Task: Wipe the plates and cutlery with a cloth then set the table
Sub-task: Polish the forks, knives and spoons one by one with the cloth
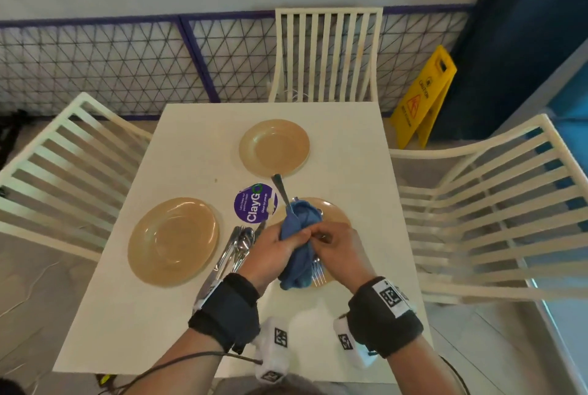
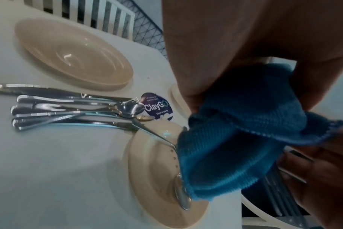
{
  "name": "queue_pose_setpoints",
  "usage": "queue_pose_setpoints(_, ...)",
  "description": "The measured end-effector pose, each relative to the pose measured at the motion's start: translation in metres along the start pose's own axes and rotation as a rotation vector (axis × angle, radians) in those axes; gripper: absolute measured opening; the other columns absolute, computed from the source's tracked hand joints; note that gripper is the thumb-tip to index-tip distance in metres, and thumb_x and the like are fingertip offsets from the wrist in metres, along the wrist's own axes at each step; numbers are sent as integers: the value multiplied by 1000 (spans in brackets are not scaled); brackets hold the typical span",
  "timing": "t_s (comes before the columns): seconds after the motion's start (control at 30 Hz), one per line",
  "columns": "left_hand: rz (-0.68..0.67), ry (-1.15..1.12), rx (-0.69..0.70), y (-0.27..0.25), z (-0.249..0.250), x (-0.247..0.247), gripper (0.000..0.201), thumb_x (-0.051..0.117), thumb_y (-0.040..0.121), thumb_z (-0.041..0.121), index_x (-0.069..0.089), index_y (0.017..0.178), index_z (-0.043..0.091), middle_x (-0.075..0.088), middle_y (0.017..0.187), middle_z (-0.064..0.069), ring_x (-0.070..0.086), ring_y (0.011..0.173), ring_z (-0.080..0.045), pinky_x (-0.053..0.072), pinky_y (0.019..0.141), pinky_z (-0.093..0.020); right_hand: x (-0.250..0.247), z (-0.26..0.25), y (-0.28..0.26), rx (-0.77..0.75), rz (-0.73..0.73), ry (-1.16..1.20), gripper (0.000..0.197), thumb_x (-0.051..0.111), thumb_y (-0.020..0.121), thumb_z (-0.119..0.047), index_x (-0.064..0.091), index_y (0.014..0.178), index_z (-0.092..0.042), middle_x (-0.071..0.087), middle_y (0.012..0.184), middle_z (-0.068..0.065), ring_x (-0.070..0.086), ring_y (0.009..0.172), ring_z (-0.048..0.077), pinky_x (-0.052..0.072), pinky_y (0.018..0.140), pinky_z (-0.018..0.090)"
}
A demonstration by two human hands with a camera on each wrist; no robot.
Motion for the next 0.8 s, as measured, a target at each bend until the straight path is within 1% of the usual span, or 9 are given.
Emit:
queue_pose_setpoints(0.07, 16, -4, 27, 0, 5, 2, 20, 67, 96, 30, 71, 112, 19, 77, 108, -4, 73, 102, -20, 56, 99, -47, -5, -5, -8, -19, -43, 18, 27, 61, 88, 5, 77, 100, -13, 73, 96, 3, 68, 81, 7, 52, 72, 11)
queue_pose_setpoints(0.13, 27, -3, 60, 0, 10, 7, 21, 67, 97, 30, 71, 111, 15, 77, 106, -6, 73, 102, -23, 56, 99, -49, -9, -3, -14, -11, -58, 60, 30, 58, 87, 8, 75, 103, -12, 73, 100, 7, 70, 88, 18, 57, 77, 20)
queue_pose_setpoints(0.2, 83, -18, 87, 0, 16, 9, 23, 68, 96, 32, 72, 107, 13, 78, 103, -8, 74, 100, -25, 56, 97, -52, -14, 2, -17, 27, -43, 130, 28, 58, 89, 7, 76, 103, -9, 74, 99, 11, 70, 91, 22, 58, 81, 29)
queue_pose_setpoints(0.3, 157, -39, 113, -2, 19, 12, 30, 68, 93, 38, 72, 103, 11, 77, 98, -9, 74, 97, -26, 58, 93, -52, -19, 8, -17, 67, -30, 237, 19, 60, 93, 2, 77, 96, -6, 76, 91, 10, 71, 82, 16, 58, 78, 28)
queue_pose_setpoints(0.43, 188, -50, 93, -7, 18, 13, 20, 65, 98, 28, 71, 104, 10, 77, 99, -8, 73, 100, -26, 58, 93, -46, -21, 13, -23, 79, -53, 221, 16, 62, 93, -1, 77, 88, -4, 72, 81, 12, 63, 71, 9, 52, 68, 23)
queue_pose_setpoints(0.53, 223, -113, 92, 0, 32, -5, 24, 66, 97, 32, 73, 102, 9, 79, 97, -10, 75, 97, -28, 57, 95, -51, -21, 16, -33, 107, -60, 263, 11, 66, 93, -6, 75, 86, -7, 66, 71, 0, 57, 60, 5, 47, 62, 20)
queue_pose_setpoints(0.6, 238, -152, 100, 3, 45, -12, 23, 67, 97, 32, 73, 101, 10, 79, 98, -11, 75, 96, -30, 56, 96, -53, -25, 14, -35, 103, -42, 318, 10, 68, 93, -9, 75, 87, -9, 66, 71, -1, 58, 61, 6, 47, 61, 18)
queue_pose_setpoints(0.7, 295, -241, 99, 5, 56, -17, 24, 68, 95, 34, 73, 102, 11, 78, 100, -12, 75, 98, -31, 56, 97, -55, -35, 5, -32, 61, -24, 300, 12, 69, 92, -10, 76, 83, -14, 69, 72, -4, 61, 66, 8, 49, 66, 21)
queue_pose_setpoints(0.8, 295, -253, 120, 9, 69, -19, 25, 67, 97, 33, 73, 104, 10, 79, 100, -11, 75, 98, -28, 56, 98, -52, -43, 2, -36, 56, -32, 280, 10, 70, 92, -10, 77, 86, -13, 71, 74, -5, 63, 67, 3, 51, 67, 17)
Point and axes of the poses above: each hand's wrist, its own y-axis towards the middle knuckle, its own x-axis out of the palm, z = x × y, the point moved 10 cm from there along y, towards the middle knuckle
